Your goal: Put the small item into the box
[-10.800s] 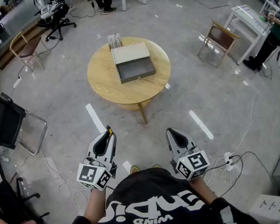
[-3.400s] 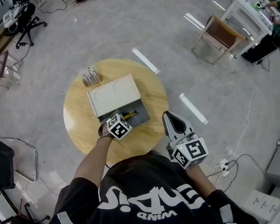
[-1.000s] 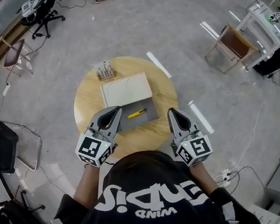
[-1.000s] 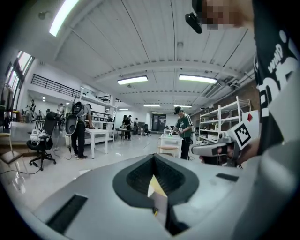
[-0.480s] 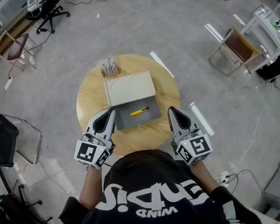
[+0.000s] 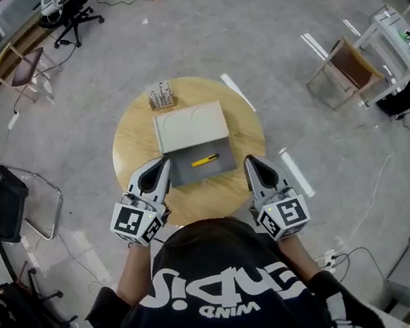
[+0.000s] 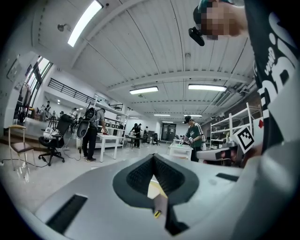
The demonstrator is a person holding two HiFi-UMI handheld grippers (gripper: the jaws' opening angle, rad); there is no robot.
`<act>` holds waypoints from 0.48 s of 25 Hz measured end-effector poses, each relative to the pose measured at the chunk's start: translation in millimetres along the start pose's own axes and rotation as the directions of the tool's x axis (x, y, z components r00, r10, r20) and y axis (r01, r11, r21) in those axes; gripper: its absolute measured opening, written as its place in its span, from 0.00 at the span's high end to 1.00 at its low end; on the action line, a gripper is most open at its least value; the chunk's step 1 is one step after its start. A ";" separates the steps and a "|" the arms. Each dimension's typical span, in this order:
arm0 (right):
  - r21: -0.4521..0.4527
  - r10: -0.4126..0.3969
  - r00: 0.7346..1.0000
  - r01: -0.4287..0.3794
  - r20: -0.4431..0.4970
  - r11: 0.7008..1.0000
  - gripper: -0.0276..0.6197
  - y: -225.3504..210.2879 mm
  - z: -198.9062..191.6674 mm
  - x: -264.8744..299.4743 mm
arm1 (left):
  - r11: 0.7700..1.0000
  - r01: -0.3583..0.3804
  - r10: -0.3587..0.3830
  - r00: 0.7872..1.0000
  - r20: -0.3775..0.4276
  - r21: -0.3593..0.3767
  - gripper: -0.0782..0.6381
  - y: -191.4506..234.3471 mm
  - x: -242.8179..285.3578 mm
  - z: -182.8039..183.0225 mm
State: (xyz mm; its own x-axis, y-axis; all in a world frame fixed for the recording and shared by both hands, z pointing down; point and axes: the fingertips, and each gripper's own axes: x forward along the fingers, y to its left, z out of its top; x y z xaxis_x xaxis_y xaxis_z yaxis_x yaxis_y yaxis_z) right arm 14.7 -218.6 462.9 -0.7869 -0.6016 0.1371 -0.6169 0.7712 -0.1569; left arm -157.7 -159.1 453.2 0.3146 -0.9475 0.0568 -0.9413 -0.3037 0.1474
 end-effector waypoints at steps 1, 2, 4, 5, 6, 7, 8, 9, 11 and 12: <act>-0.001 0.001 1.000 -0.001 0.000 1.000 0.95 1.8 0.7 1.1 | 1.000 -0.002 0.002 1.000 -0.002 -0.001 0.88 1.5 -0.7 0.7; -0.001 0.002 1.000 -0.002 0.000 1.000 0.95 3.5 1.4 1.8 | 1.000 -0.002 0.002 1.000 -0.004 -0.001 0.88 2.9 -1.6 1.3; -0.002 0.002 1.000 -0.002 0.002 1.000 0.95 5.4 2.1 2.3 | 1.000 0.000 0.000 1.000 -0.010 0.002 0.88 3.9 -2.7 1.4; -0.001 0.003 1.000 -0.003 0.003 1.000 0.95 4.8 1.9 2.0 | 1.000 0.002 -0.002 1.000 -0.013 0.004 0.88 3.7 -2.4 0.8; -0.001 0.003 1.000 -0.003 0.003 1.000 0.95 3.5 1.3 1.7 | 1.000 0.003 -0.003 1.000 -0.016 0.005 0.88 3.2 -1.6 -0.3; -0.002 0.003 1.000 -0.003 0.002 1.000 0.95 1.7 0.5 1.2 | 1.000 0.004 -0.004 1.000 -0.018 0.007 0.88 2.7 -0.7 -1.5; -0.002 0.003 1.000 -0.003 0.001 1.000 0.95 0.1 -0.3 0.6 | 1.000 0.003 -0.003 1.000 -0.020 0.008 0.88 2.3 0.1 -2.6; -0.002 0.003 1.000 -0.003 0.001 1.000 0.95 -1.0 -0.9 -0.2 | 1.000 0.001 -0.001 1.000 -0.021 0.008 0.88 2.0 0.6 -3.4; -0.001 0.002 1.000 -0.002 0.002 1.000 0.95 -1.5 -0.9 -1.7 | 1.000 -0.002 0.002 1.000 -0.023 0.006 0.88 1.5 0.3 -3.5; -0.001 0.002 1.000 -0.002 0.002 1.000 0.95 -1.0 -0.6 -2.4 | 1.000 -0.001 0.001 1.000 -0.024 0.007 0.88 0.5 -0.1 -3.2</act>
State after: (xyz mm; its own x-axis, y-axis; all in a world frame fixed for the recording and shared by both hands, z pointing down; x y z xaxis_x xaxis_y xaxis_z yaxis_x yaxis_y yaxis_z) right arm 17.2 -217.8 463.2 -0.7884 -0.6002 0.1353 -0.6151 0.7727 -0.1567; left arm -157.8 -158.9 456.4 0.3166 -0.9451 0.0807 -0.9424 -0.3037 0.1403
